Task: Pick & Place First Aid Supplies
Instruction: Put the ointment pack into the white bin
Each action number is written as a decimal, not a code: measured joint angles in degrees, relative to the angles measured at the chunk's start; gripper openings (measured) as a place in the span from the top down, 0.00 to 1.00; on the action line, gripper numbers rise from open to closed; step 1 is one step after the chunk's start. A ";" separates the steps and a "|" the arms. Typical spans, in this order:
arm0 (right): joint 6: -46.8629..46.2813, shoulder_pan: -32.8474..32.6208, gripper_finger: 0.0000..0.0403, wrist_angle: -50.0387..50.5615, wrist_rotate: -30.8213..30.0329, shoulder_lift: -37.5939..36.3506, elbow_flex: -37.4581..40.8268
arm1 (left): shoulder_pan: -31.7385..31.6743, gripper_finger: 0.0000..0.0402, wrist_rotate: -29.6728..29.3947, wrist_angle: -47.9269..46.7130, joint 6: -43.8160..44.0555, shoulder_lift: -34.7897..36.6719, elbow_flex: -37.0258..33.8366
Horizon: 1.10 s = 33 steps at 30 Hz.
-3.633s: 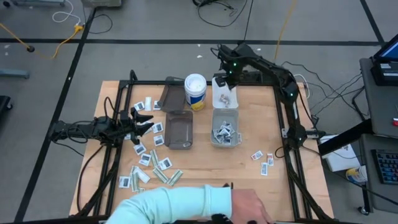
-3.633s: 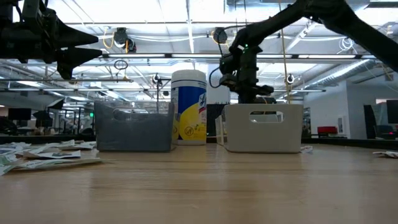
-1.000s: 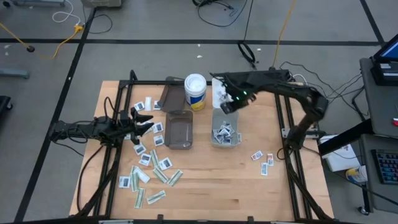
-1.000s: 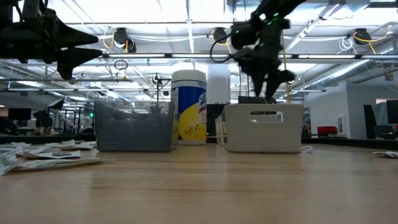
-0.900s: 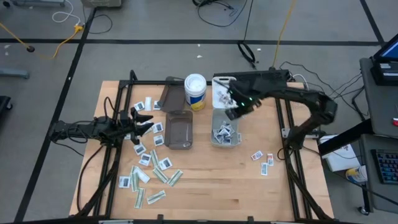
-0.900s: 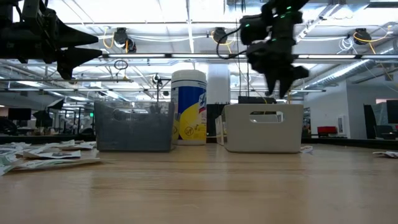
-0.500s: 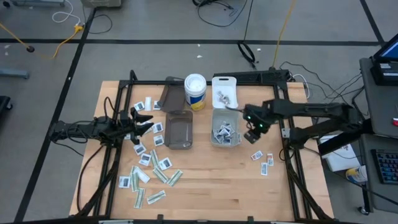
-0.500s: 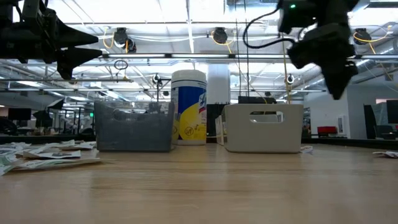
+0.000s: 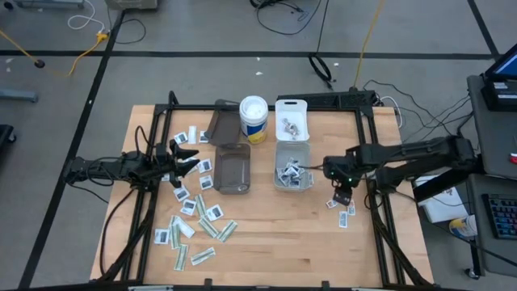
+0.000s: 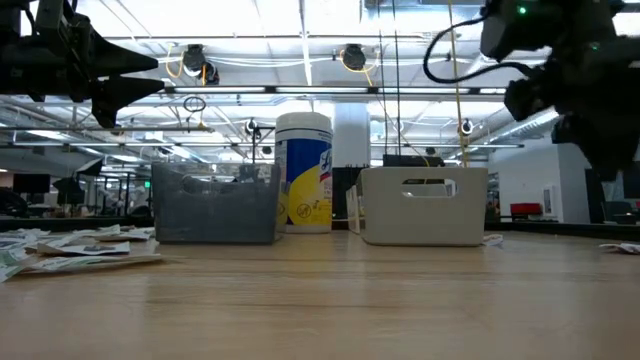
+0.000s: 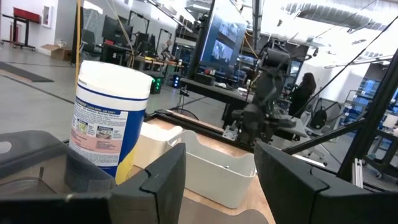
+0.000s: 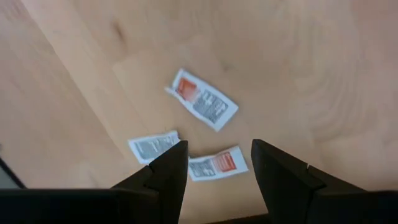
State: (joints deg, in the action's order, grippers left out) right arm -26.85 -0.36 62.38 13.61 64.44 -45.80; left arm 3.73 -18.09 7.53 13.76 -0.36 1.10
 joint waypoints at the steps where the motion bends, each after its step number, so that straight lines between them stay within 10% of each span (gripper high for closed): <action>1: 0.35 -0.69 0.58 -0.54 0.00 0.20 0.79 | 0.00 0.51 0.00 0.00 0.02 -0.02 0.00; 26: 1.34 -11.10 0.58 -19.28 -8.60 12.05 10.30 | 0.00 0.51 0.00 -0.01 0.00 -0.01 0.00; 33: 1.34 -11.06 0.76 -18.67 -10.35 13.05 10.30 | 0.00 0.51 0.00 0.00 0.02 0.00 0.00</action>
State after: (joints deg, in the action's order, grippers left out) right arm -25.51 -11.42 43.71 3.26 77.50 -35.51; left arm 3.73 -18.09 7.53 13.78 -0.36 1.10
